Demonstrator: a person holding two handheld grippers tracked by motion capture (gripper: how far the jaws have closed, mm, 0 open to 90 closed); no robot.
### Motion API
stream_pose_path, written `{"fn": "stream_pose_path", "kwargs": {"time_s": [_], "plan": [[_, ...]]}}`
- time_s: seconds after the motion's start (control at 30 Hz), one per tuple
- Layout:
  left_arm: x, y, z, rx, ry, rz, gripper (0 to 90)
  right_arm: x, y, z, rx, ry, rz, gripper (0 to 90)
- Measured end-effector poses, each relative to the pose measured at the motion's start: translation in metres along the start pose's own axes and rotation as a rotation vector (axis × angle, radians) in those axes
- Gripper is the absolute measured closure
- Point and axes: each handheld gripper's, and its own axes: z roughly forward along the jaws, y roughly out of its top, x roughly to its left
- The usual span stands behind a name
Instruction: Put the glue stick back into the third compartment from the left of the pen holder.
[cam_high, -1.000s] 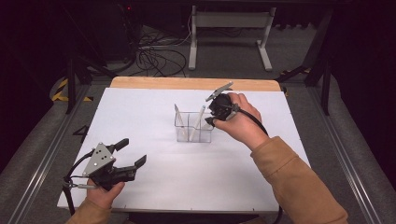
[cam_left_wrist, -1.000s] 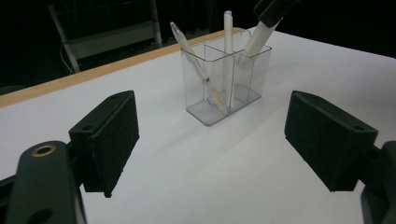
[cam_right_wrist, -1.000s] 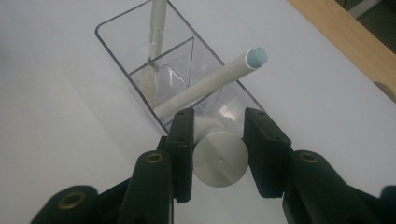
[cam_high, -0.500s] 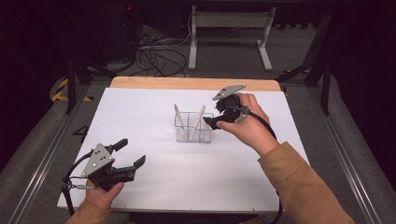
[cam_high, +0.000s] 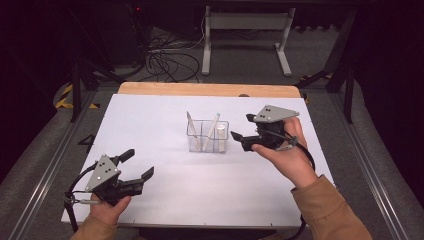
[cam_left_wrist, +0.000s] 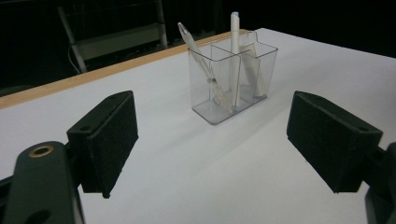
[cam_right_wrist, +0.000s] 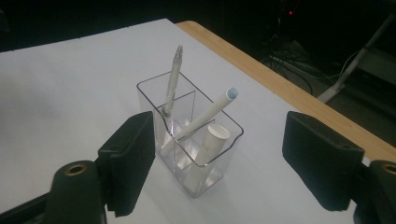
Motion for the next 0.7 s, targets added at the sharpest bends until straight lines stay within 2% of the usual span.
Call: {"fn": "stream_pose_path", "kwargs": {"time_s": [0.3, 0.53, 0.7], "plan": [[0.001, -0.001, -0.001, -0.003, 0.002, 0.007, 17.4, 0.001, -0.024, -0.023, -0.081, 0.021, -0.007, 24.9], [0.002, -0.002, -0.003, -0.01, 0.003, -0.002, 17.0, -0.001, -0.044, -0.031, -0.111, 0.035, 0.003, 24.7], [0.001, -0.003, -0.003, -0.008, 0.006, -0.002, 16.7, -0.003, -0.061, -0.036, -0.16, 0.051, 0.004, 24.7]]}}
